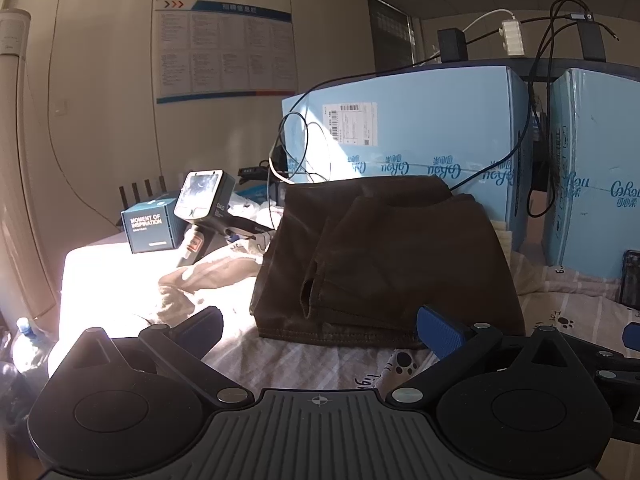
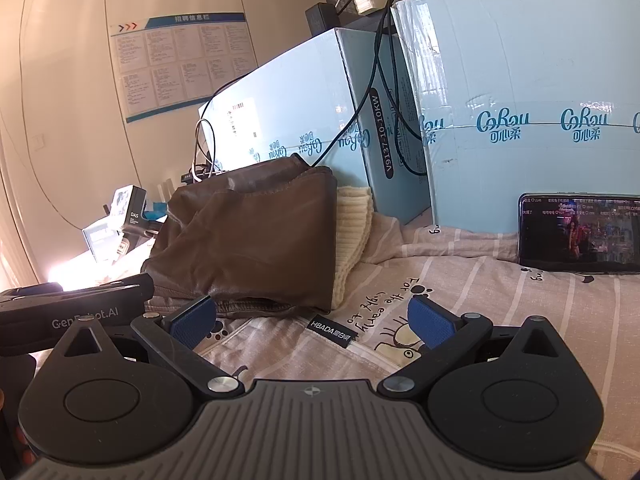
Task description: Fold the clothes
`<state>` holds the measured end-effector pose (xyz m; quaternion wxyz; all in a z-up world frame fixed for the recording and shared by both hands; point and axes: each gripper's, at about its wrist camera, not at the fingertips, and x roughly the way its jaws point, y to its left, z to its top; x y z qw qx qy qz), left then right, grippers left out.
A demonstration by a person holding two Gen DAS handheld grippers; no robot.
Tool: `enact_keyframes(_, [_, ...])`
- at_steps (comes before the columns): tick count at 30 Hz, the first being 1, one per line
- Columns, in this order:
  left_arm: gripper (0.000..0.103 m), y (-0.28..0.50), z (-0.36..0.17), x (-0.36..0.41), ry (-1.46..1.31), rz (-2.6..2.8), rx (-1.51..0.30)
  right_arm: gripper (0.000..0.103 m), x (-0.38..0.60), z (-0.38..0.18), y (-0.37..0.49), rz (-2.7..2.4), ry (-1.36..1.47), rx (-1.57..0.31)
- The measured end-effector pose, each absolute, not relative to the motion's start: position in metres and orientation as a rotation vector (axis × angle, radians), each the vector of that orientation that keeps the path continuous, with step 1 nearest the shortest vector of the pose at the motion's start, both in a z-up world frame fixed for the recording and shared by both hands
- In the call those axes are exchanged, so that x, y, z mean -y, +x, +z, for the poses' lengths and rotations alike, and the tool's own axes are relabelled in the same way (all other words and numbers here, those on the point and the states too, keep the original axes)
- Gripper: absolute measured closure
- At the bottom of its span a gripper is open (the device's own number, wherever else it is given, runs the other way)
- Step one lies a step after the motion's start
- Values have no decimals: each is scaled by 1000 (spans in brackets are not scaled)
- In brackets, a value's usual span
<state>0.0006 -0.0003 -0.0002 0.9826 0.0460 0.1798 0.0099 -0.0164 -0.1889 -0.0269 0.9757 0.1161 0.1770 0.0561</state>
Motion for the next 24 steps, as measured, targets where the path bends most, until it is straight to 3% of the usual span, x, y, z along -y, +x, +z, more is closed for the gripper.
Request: enact_keyframes(24, [0,-1,1,4,88,20,-357,0,188,-28,-16,110,232,-362])
